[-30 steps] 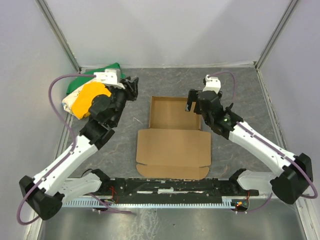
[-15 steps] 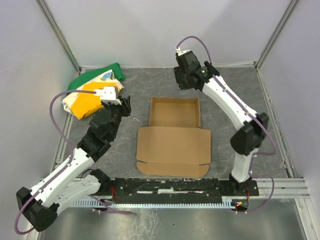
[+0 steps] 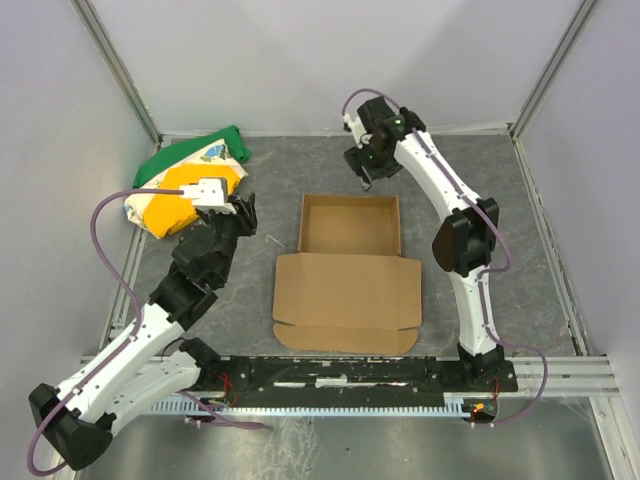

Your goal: Fold the paper box

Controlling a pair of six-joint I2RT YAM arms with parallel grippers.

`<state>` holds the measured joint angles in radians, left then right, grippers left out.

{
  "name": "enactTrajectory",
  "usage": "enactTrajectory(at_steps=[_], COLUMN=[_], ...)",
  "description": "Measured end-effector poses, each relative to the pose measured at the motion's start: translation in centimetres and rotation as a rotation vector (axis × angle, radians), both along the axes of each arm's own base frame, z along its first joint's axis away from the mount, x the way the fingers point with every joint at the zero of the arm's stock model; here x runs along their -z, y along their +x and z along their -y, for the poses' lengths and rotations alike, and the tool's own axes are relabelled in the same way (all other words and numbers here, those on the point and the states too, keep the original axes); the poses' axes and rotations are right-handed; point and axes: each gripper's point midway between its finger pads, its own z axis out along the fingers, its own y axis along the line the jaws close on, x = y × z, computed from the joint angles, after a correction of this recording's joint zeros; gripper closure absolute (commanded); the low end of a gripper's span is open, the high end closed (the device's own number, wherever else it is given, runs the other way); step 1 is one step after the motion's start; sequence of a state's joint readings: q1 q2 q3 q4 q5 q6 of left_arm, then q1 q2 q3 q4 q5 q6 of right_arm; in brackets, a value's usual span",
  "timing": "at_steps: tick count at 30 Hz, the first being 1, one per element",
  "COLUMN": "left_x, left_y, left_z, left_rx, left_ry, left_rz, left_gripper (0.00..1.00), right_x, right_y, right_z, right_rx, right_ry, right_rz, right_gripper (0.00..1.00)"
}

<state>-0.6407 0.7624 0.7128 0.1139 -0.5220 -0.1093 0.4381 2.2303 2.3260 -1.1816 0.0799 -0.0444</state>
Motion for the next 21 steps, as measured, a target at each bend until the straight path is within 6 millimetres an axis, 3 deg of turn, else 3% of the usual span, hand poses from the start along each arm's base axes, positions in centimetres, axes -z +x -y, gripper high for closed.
enactTrajectory(at_steps=[6,9,21], left_x=[0.3,0.7,2.3], left_y=[0.2,0.3,0.9], left_z=[0.1,0.2,0.7], left_rx=[0.0,0.001,0.001], left_ry=[0.006,0.013,0.043], left_rz=[-0.009,-0.017,-0.057], left_gripper=[0.55,0.55,0.54], right_x=[4.7,6.0,10.5], right_y=[-1.6,-1.5,1.2], right_z=[-1.9,-2.8,-5.4], right_rx=[-0.181,-0.231,-0.285], right_ry=[-0.059,-0.071,-0.035], right_rz=[-0.105,-0.114,-0.094], right_gripper=[0.21,0.21,0.25])
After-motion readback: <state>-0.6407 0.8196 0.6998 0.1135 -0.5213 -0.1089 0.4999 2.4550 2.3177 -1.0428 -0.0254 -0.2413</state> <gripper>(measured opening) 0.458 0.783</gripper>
